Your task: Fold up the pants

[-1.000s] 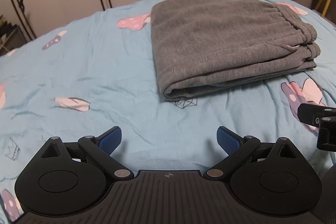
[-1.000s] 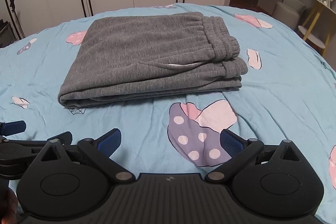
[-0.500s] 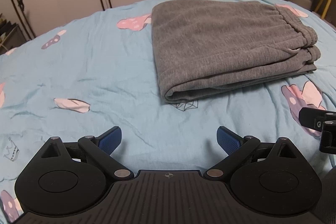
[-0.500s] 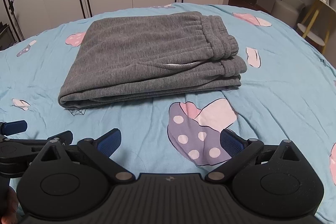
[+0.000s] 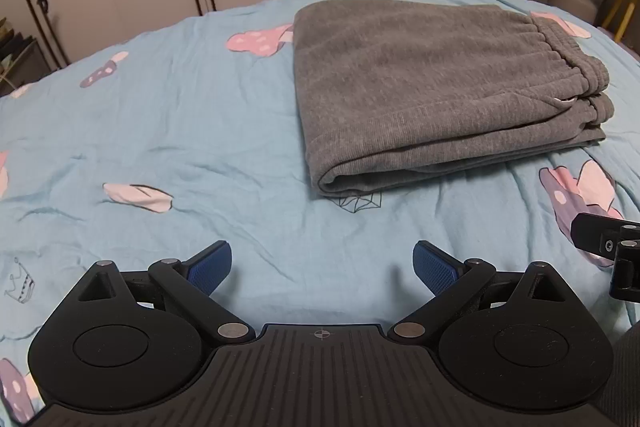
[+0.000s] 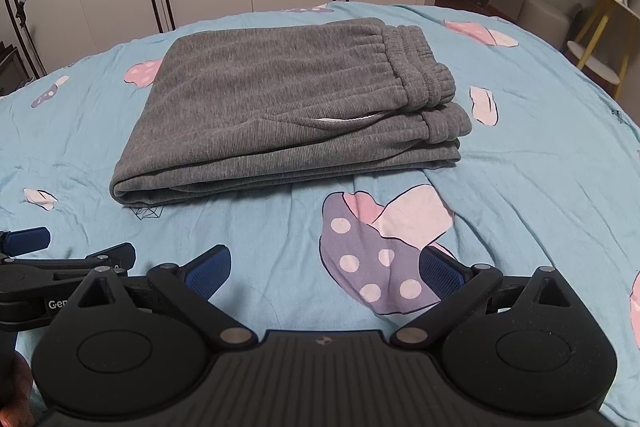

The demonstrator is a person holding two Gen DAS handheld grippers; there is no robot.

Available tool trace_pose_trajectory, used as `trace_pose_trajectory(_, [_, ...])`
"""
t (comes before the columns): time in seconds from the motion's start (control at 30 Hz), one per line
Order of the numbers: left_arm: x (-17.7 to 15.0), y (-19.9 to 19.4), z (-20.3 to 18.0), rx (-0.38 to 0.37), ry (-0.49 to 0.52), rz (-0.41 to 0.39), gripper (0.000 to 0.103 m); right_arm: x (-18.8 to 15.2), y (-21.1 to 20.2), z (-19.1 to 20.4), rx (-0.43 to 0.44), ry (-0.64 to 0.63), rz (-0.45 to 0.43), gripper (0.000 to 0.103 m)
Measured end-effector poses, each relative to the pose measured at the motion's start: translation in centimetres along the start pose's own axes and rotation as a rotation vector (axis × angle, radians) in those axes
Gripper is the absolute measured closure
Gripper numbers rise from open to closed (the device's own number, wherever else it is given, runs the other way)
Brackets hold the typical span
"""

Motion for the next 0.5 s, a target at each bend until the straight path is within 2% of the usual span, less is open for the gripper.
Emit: trace_pose_trajectory(0.5, [-0.01,-0.05,-0.26,-0.011,0.002,-0.001,0.003,-0.01,-0.03,-0.04,0.001,0.001,0.001,0.003])
Point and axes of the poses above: each gripper's, at about its wrist camera, not at the fingertips, and y roughly the way its jaws point, z to its left, x to its top, the point moved 10 cm from there along y, roughly the way its jaws point, and after that the axes turned 4 degrees about y, right-handed, at the moved point
